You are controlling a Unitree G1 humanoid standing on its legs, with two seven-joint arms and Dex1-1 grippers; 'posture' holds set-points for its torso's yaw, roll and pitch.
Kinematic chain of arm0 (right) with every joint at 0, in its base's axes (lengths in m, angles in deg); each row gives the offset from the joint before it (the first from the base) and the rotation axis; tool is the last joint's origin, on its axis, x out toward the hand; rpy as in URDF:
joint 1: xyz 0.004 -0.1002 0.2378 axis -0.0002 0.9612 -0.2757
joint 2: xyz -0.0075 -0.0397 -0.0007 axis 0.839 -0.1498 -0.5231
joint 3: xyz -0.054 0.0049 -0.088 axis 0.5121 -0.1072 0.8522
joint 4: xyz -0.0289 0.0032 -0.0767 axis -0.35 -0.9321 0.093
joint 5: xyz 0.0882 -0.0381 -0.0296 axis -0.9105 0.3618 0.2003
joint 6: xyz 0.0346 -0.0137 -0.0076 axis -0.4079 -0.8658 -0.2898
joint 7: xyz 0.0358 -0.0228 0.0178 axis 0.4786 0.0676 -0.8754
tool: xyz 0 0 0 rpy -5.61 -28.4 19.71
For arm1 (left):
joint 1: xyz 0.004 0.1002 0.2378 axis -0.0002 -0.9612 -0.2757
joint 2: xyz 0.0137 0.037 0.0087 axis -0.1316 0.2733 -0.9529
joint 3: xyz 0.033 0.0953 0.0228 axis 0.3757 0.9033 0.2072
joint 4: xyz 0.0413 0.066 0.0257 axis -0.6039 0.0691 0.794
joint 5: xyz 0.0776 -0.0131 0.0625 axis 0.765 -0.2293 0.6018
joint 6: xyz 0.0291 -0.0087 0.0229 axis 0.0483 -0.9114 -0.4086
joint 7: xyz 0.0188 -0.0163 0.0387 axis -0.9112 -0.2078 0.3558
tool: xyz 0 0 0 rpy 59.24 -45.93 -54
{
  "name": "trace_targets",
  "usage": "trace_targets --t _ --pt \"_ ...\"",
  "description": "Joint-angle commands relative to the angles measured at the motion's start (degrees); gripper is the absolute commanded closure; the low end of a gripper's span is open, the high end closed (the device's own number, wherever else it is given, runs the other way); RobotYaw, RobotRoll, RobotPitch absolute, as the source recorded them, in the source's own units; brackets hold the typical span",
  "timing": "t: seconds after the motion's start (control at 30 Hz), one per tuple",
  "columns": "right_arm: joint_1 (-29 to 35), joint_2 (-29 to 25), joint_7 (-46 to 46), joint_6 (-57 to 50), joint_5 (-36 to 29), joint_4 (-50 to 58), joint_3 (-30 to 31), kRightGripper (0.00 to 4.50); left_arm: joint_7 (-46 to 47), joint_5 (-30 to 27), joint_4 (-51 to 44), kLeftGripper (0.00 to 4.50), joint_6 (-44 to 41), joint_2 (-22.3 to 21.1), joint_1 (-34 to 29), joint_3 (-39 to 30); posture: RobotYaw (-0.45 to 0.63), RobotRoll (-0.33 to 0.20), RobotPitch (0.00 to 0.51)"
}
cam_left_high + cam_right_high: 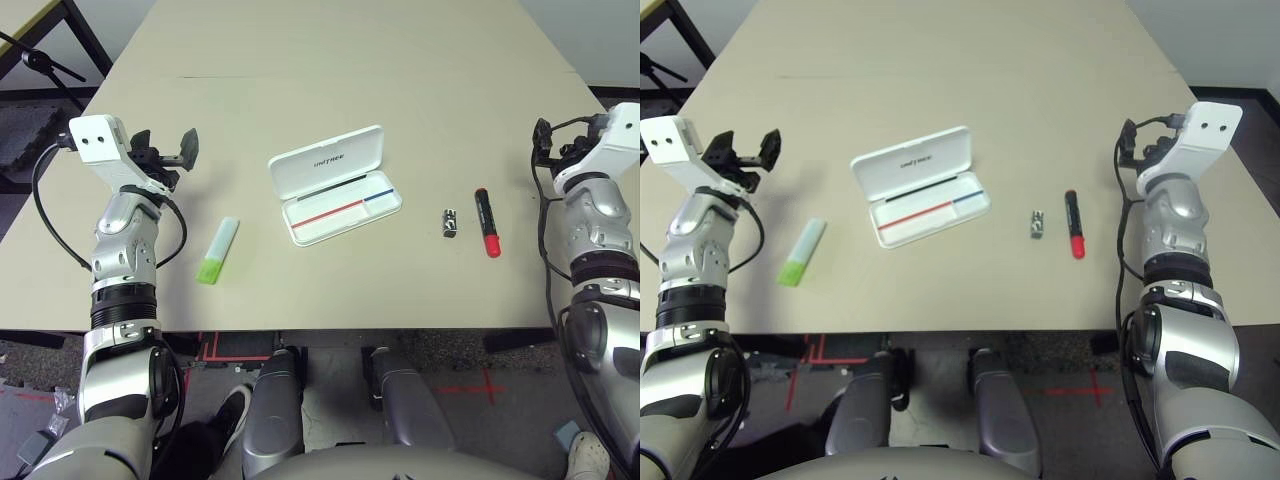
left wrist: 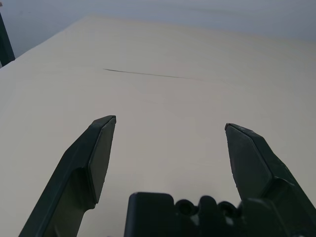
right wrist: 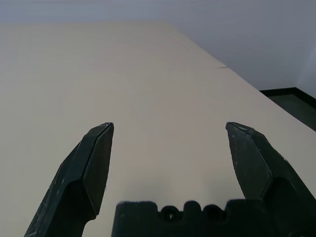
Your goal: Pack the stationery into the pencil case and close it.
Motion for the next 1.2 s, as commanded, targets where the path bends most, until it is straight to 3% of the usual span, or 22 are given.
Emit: trace_targets --t 0.03,0.7,1.03,1.2 --pt "0.3 -0.4 0.3 0.8 -0.1 -1.0 -0.7 0.00 0.1 0.7 -0.2 0.03 0.4 -0.5 -0.3 0.0 -0.05 0.000 0.191" --pt "0.0 -0.8 -2.0 -0.9 -0.5 -0.8 -0.2 0.00 -0.1 0.5 -2.3 0.03 -0.6 -0.4 -0.5 0.3 -0.05 0.000 0.199" --pt "2.7 -4.5 -30.0 -18.2 -1.9 11.5 7.7 0.00 -4.9 -2.1 -11.8 0.03 -6.9 -2.9 -2.4 0.6 -0.05 0.000 0.205" --pt "6.3 -7.1 -40.1 -27.5 -3.2 22.8 11.6 0.00 -9.1 -5.3 -22.8 0.03 -13.9 -5.3 -4.3 2.0 -0.05 0.000 0.209"
